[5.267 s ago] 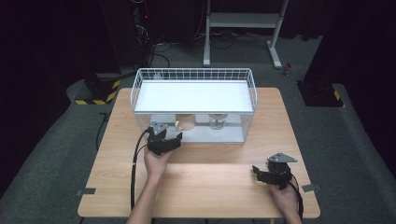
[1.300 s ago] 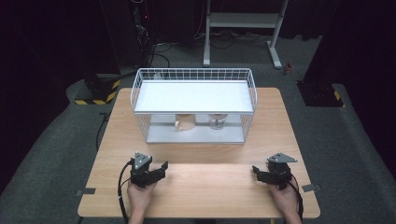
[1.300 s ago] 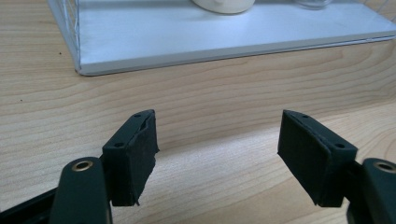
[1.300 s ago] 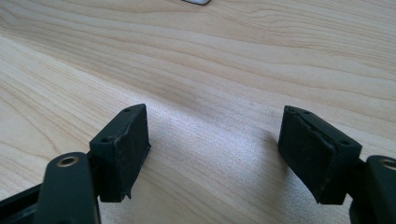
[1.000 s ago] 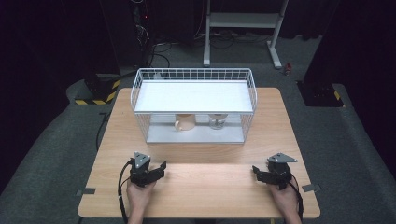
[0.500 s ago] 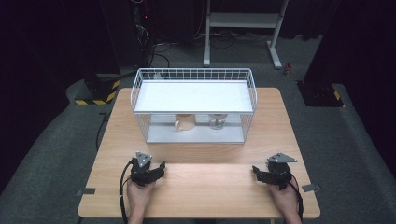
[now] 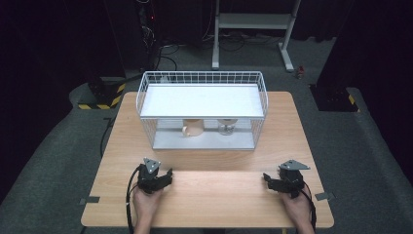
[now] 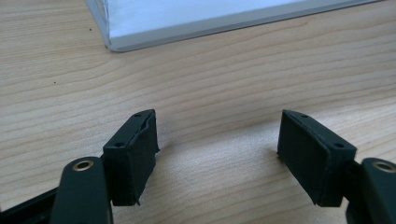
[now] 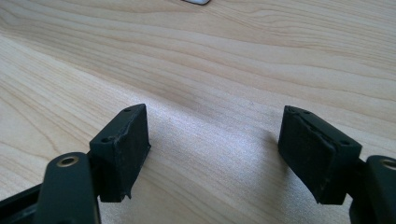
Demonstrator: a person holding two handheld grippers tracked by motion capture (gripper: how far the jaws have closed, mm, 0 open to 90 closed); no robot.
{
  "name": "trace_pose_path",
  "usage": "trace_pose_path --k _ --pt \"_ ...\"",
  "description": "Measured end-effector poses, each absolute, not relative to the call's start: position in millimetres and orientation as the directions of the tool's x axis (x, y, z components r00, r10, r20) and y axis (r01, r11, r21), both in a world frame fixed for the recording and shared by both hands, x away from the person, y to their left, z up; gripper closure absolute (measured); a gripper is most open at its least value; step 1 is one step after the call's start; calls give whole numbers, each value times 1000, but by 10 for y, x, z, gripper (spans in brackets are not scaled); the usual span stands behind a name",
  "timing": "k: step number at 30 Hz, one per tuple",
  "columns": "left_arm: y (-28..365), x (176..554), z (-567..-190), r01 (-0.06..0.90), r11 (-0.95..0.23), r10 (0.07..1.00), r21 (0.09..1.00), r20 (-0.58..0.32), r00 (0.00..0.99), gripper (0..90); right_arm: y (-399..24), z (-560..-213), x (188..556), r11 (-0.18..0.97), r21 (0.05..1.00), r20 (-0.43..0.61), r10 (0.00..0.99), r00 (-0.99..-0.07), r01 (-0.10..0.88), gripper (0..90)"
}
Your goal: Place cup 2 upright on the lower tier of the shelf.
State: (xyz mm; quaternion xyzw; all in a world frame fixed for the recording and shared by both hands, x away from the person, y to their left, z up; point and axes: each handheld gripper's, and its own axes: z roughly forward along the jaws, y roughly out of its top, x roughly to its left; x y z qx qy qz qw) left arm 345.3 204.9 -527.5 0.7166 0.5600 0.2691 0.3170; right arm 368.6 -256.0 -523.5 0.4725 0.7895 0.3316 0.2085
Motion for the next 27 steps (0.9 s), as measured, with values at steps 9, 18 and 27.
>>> trace_pose_path --k 9,18,27 --pt "2072 3478 -5281 650 -151 976 745 6 220 260 -2560 -5236 3686 333 721 -15 884 -467 608 245" --pt "2070 3478 -5281 652 -150 976 744 7 216 250 -2561 -5236 3687 335 721 -17 884 -468 607 245" --pt "2069 3477 -5280 652 -151 976 743 8 217 250 -2562 -5236 3687 335 721 -17 883 -468 606 245"
